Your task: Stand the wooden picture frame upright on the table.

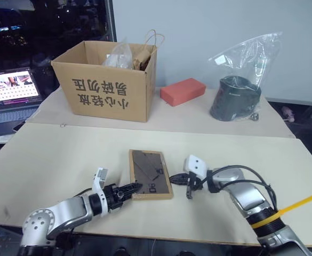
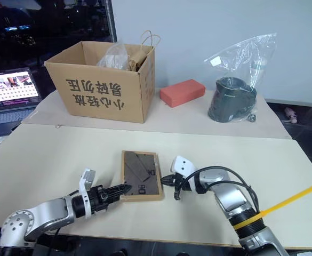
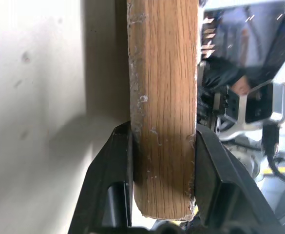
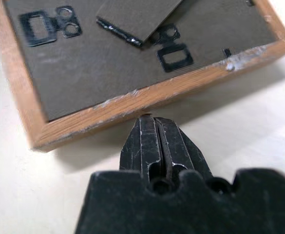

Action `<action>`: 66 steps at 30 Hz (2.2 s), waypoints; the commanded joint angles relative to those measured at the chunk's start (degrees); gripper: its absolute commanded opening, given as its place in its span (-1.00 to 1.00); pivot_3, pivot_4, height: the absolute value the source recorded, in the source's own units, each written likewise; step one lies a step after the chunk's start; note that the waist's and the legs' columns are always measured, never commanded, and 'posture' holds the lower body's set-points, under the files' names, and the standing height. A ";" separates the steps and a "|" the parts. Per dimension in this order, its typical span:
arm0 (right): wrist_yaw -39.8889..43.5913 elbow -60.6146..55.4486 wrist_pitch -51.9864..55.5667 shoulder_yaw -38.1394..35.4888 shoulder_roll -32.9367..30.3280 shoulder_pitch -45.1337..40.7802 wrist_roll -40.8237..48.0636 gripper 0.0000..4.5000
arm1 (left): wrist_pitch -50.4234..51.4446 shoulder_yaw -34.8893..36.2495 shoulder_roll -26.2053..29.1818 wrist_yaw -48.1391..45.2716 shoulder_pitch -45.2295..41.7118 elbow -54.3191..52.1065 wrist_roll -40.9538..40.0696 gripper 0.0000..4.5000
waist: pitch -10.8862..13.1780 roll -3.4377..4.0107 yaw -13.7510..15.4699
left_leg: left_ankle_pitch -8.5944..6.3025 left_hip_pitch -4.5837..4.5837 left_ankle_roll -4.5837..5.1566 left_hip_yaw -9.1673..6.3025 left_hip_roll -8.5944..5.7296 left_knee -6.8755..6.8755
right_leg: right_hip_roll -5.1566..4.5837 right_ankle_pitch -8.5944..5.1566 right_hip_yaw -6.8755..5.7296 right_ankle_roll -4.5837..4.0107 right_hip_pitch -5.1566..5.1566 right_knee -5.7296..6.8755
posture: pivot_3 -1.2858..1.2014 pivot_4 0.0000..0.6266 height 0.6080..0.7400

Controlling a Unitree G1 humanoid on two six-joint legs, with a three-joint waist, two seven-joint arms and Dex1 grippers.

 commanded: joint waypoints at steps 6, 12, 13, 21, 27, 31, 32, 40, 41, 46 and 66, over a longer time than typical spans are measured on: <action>6.83 -3.22 15.94 -13.62 -7.58 -5.91 16.28 -0.87 | 7.45 4.72 5.00 -13.11 -7.25 2.90 -0.92 -0.51 | 0.06 0.04 0.06 | -0.01 -0.09 0.00 0.00 0.00 -0.04 | 0.00 0.02 0.00 -0.07 -0.08 -0.02 | 0.03 -0.52 1.00; 10.10 -7.33 30.66 -16.18 -10.68 -12.95 28.27 -0.08 | 12.45 2.13 9.60 -20.05 -13.80 8.49 -0.92 -0.51 | 0.11 0.09 -0.25 | -0.03 -0.09 0.01 0.00 0.00 -0.06 | 0.00 -0.03 -0.01 0.00 -0.08 -0.09 | 0.03 -0.52 1.00; 9.99 -7.88 32.45 -16.08 -10.52 -14.49 29.56 0.11 | 12.87 1.28 10.07 -20.32 -14.74 8.89 -0.92 -0.51 | 0.12 0.08 -0.43 | -0.03 -0.09 0.01 0.00 0.00 -0.07 | 0.00 -0.04 -0.01 0.00 -0.07 -0.09 | 0.03 -0.52 1.00; 0.00 -11.49 37.91 -7.78 -5.07 -20.25 26.48 0.99 | 10.71 -0.29 10.29 -20.58 -17.10 5.22 -0.92 -0.51 | 0.13 0.10 -1.31 | -0.03 -0.39 0.01 -0.01 0.01 -0.07 | 0.00 0.02 -0.05 -0.11 -0.36 -0.04 | 0.03 -0.52 1.00; -4.09 -7.72 39.98 -5.64 -1.55 -23.82 25.16 0.99 | 7.89 -1.82 11.79 -17.61 -15.18 1.34 -0.92 -0.51 | 0.15 0.12 -1.02 | 0.04 -0.78 -0.07 -0.02 0.01 -0.03 | 0.00 0.13 -0.03 -0.29 -0.86 0.28 | 0.03 -0.52 1.00; -3.56 -8.29 40.40 -4.06 -0.29 -24.27 25.65 0.99 | 5.29 -1.12 11.44 -16.17 -15.26 0.57 -0.92 -0.51 | 0.16 0.13 -1.04 | 0.04 -0.80 -0.07 -0.03 0.01 -0.03 | 0.00 0.14 -0.04 -0.31 -0.88 0.28 | 0.03 -0.52 1.00; -2.61 -8.91 40.25 -3.62 0.05 -24.14 26.38 0.99 | 5.12 -0.98 11.43 -16.35 -15.42 0.48 -0.92 -0.51 | 0.16 0.13 -1.06 | 0.04 -0.80 -0.07 -0.03 0.01 -0.04 | 0.00 0.14 -0.04 -0.31 -0.88 0.28 | 0.03 -0.52 1.00; 3.65 -11.96 31.85 -7.78 0.81 -19.44 29.76 0.99 | 6.86 0.86 14.41 -20.16 -16.43 3.75 -0.92 -0.51 | 0.17 0.15 -1.17 | 0.04 -0.80 -0.07 -0.03 0.01 -0.02 | 0.01 0.13 -0.06 -0.29 -0.89 0.32 | 0.03 -0.52 1.00; 4.13 -11.50 32.74 -8.99 0.08 -19.66 30.68 0.99 | 7.36 0.53 15.43 -20.81 -16.27 3.83 -0.92 -0.51 | 0.17 0.15 -1.17 | 0.04 -0.80 -0.07 -0.03 0.01 -0.01 | 0.01 0.13 -0.05 -0.28 -0.89 0.33 | 0.03 -0.52 1.00; 5.24 -7.54 28.83 -9.71 -4.25 -19.91 26.61 0.99 | 10.27 0.33 17.70 -27.19 -15.78 4.22 -0.92 -0.51 | 0.18 0.15 -1.18 | 0.04 -0.80 -0.07 -0.03 0.01 -0.01 | 0.01 0.13 -0.06 -0.29 -0.89 0.33 | 0.03 -0.52 1.00; -21.90 0.81 -58.00 -5.06 -5.77 -7.14 -25.53 0.99 | 14.70 -0.67 19.83 -33.97 -16.08 14.83 -0.92 -0.51 | 0.23 0.22 -1.21 | 0.09 -0.79 -0.15 -0.03 0.00 -0.03 | 0.00 0.11 -0.08 -0.34 -0.92 0.39 | 0.03 -0.52 1.00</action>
